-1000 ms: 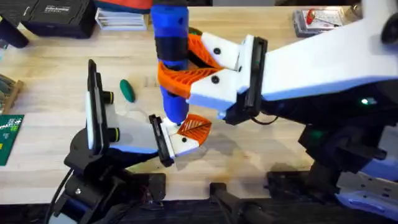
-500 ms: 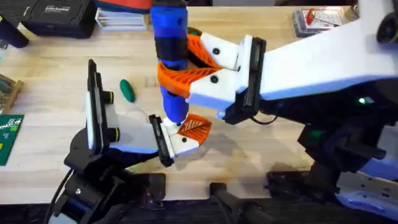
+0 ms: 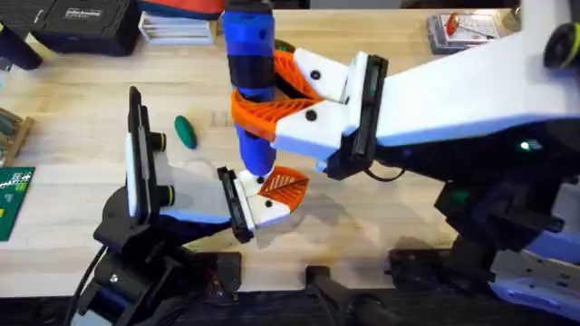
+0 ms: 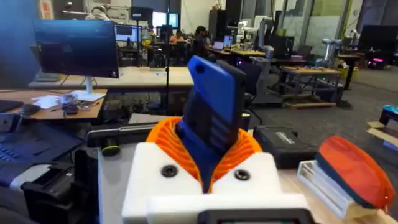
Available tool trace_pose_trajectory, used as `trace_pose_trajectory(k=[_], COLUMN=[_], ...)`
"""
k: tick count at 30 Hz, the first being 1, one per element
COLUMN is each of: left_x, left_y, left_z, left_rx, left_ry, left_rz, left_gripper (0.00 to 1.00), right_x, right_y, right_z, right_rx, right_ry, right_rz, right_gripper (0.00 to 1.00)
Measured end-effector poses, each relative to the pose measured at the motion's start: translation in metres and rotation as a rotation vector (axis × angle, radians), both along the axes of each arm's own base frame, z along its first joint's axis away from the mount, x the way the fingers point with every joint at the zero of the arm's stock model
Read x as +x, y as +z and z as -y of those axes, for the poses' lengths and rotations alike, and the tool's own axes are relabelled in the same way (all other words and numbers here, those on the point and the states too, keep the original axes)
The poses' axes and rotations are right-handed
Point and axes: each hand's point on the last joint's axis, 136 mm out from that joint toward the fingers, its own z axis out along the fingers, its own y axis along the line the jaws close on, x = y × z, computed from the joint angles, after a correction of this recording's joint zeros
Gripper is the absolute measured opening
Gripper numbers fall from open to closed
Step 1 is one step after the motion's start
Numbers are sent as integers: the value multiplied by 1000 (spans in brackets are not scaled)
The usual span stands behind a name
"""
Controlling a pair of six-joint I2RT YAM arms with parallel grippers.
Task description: Pick up the gripper from the table and insert it into the empty holder that is missing its gripper. Then pick up a screw, insert it into the mounting hole, and use the screwdriver to tighten it. Finally, clean up the table by picking up the vegetable and placing it into the bucket.
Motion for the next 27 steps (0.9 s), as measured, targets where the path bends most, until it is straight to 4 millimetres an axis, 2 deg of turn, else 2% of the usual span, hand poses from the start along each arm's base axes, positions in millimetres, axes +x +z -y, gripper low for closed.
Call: trace_pose_trajectory(k=[27], left_x=[0], left_y=[0], left_z=[0], left_rx=[0], left_ry=[0], left_rz=[1], left_gripper=[5], right_x=[-1], right_y=[5], right_z=[1], right_rx=[21], right_ry=[5], right_rz=[-7], right_gripper=[23])
